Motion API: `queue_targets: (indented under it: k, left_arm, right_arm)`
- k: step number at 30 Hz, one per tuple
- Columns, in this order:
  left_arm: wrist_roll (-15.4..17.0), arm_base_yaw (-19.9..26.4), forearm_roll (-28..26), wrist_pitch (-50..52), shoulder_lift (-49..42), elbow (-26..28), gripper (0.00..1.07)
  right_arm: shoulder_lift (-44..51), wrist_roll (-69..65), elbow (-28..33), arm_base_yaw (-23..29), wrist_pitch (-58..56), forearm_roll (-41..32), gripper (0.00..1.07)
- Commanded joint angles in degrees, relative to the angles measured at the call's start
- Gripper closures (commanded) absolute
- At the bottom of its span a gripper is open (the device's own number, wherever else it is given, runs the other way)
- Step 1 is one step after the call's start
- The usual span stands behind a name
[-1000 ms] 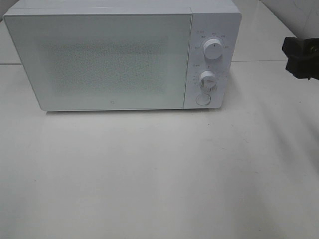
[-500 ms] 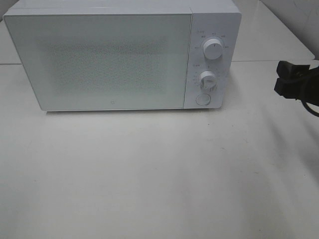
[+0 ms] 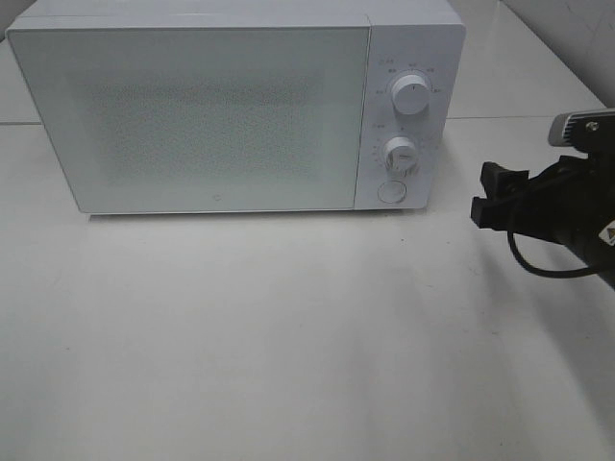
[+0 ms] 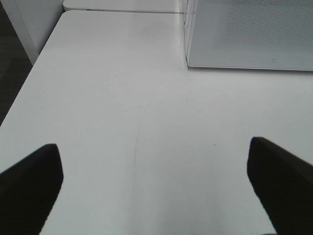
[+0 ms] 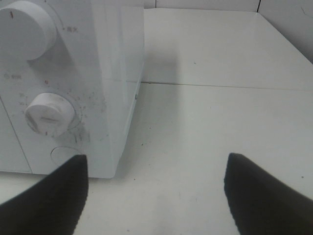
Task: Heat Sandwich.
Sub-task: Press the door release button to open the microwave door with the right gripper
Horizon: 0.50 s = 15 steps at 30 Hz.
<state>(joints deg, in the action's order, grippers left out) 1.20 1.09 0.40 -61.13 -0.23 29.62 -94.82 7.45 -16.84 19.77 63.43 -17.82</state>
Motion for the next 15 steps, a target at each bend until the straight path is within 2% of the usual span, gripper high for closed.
queue_targets:
  k: [1,10,15]
  left_arm:
    - [0.00,0.17,-0.40,0.00,-0.46,-0.06,0.09]
    - [0.00,0.17,-0.06,0.00,-0.40,-0.06,0.09]
    - [0.00,0.17,-0.06,0.00,-0.40,-0.06,0.09]
  right_arm:
    - [-2.12,1.26,-0.06,3.50,3.09,-2.98,0.32]
    - [-5.44,1.43,-0.17,11.06,4.76,-9.68,0.32]
    - [-5.44,1.38,-0.40,13.35,4.64,-10.08,0.32]
